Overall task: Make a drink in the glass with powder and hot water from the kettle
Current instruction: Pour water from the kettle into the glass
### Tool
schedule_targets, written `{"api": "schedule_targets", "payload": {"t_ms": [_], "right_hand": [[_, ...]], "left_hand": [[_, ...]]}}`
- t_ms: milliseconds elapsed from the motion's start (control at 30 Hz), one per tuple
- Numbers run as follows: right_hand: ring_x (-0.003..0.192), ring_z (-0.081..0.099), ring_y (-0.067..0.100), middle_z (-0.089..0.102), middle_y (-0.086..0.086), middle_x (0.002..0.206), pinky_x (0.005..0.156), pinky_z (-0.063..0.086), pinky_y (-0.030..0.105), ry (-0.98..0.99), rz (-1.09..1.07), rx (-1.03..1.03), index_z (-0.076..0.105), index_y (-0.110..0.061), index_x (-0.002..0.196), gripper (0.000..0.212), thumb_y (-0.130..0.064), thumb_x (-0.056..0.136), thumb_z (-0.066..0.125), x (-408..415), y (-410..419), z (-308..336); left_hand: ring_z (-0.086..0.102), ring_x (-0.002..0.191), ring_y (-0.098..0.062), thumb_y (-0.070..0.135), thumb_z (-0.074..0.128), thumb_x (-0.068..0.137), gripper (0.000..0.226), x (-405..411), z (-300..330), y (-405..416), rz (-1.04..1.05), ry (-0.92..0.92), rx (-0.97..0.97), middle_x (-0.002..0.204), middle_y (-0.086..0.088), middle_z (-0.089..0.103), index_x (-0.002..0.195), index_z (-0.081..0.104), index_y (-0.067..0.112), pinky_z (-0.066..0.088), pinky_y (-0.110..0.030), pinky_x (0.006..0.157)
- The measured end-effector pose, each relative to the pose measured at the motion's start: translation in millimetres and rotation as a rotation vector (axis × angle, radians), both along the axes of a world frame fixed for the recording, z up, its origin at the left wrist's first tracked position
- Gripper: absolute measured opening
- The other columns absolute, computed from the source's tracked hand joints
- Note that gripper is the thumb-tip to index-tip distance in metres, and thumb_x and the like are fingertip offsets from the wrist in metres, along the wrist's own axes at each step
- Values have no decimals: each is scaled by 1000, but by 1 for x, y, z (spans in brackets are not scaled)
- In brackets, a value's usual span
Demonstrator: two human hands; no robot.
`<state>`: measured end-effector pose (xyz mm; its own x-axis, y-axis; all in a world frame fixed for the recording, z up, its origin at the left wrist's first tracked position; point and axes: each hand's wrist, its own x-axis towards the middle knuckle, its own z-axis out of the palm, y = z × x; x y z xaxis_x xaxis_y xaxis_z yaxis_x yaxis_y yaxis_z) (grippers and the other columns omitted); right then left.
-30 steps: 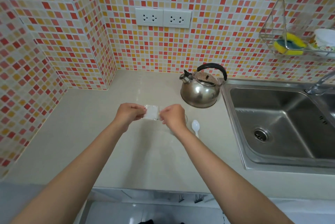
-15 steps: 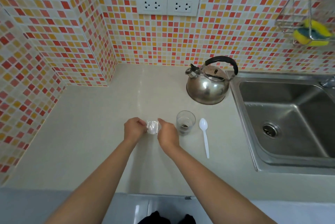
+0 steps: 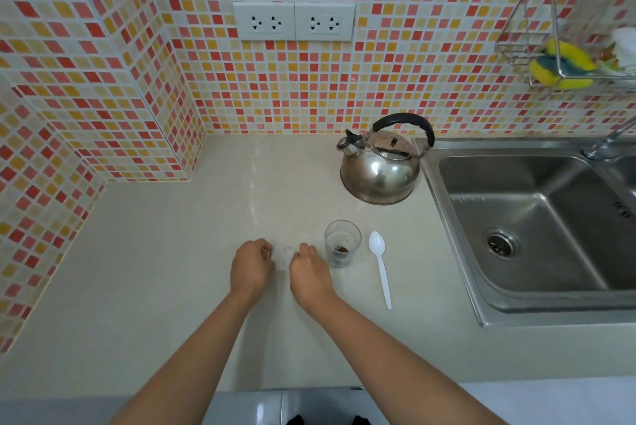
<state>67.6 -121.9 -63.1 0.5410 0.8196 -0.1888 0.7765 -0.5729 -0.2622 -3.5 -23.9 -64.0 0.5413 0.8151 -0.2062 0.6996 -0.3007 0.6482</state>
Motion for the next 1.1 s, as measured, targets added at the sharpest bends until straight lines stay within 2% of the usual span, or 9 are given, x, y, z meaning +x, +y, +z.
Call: {"api": "schedule_targets", "payload": {"t_ms": [100,200,300,333,400,533,667,867,1100], "right_hand": [[114,44,35,45,21,124,87,43,38,0,7,-15,55,8,113,34,14,82,44,-1,-2,-1],[114,43,34,44,21,125,88,43,37,-12,29,-37,55,8,114,33,12,83,46,-2,-3,1],[113,45,34,46,21,123,88,42,39,2,37,3,52,4,117,36,9,82,47,-4,-8,12],[112,46,35,47,20,122,88,43,40,11,47,30,52,2,117,34,6,83,48,-7,-10,18],[110,49,35,50,18,118,86,44,43,27,73,129,55,-3,114,28,-4,87,49,-12,-18,32],[99,57,31,59,11,105,83,48,39,72,6,460,64,-10,110,30,-28,88,52,-1,-36,76],[108,56,25,61,7,116,91,49,36,-9,-145,614,61,-13,123,43,-34,86,61,67,-47,130],[118,51,29,57,10,126,95,46,43,-145,-337,472,54,-13,129,57,-41,82,67,191,-42,174],[119,48,31,52,12,127,99,42,44,-234,-213,176,44,-17,136,61,-34,83,68,279,-18,158]], "left_hand": [[39,58,-16,1,53,73,26,-6,2,-4,-96,39,45,60,2,43,56,53,22,31,-26,55],[24,57,-15,0,48,67,33,-10,5,-7,-158,42,124,56,2,24,53,26,21,19,-27,53],[47,65,-20,4,53,79,28,-15,3,-7,-134,26,118,66,0,46,60,52,24,34,-27,56],[57,75,-22,9,56,84,19,-16,4,-6,-112,3,127,79,-3,57,77,67,22,42,-29,64],[63,85,-19,15,61,87,20,-15,10,-1,-66,-75,170,94,-5,65,104,71,14,48,-29,76],[62,74,-17,13,67,85,17,13,45,14,-68,-273,200,90,-10,69,100,74,9,48,-26,77],[60,75,-15,18,69,84,19,76,95,28,-122,-337,208,93,-10,71,100,74,8,46,-25,77],[63,90,-20,25,66,87,33,174,143,27,-244,-297,250,108,-9,70,116,68,9,49,-31,81],[60,115,-29,16,64,88,39,249,133,28,-332,-119,204,128,-14,63,125,62,4,46,-36,98]]}}
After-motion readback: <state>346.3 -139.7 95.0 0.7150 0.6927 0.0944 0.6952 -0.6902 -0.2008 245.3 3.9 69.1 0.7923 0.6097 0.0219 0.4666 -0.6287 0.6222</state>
